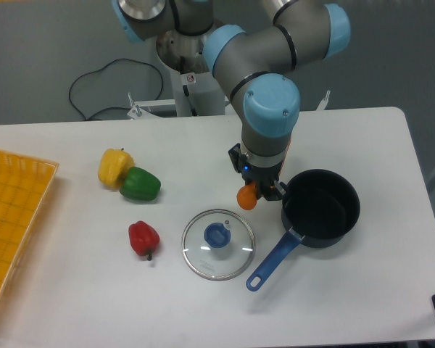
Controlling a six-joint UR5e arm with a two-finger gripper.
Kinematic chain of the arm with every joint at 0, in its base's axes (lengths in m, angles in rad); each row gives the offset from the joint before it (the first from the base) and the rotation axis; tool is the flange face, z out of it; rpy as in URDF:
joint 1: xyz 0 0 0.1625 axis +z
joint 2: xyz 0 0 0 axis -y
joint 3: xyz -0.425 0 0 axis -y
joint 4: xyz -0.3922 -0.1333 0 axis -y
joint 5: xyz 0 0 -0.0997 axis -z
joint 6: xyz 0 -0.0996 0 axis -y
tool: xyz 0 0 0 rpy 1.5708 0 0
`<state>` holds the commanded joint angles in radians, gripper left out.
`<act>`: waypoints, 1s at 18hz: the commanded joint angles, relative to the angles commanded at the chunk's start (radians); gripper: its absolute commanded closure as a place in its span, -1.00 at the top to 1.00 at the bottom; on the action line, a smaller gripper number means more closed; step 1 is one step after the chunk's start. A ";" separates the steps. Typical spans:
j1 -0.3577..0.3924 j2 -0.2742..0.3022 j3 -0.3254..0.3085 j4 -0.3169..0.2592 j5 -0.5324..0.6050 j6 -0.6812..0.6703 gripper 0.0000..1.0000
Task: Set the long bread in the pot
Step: 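Carry the held orange long bread over to the dark blue saucepan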
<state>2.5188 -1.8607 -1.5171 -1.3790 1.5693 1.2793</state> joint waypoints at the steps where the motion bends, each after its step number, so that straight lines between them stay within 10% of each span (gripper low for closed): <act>1: -0.003 0.000 -0.005 0.003 0.000 0.000 -0.29; 15: 0.029 -0.008 0.061 0.064 -0.046 -0.003 -0.29; 18: 0.031 -0.018 0.061 0.156 -0.048 -0.032 -0.29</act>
<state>2.5495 -1.8791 -1.4557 -1.2229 1.5217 1.2473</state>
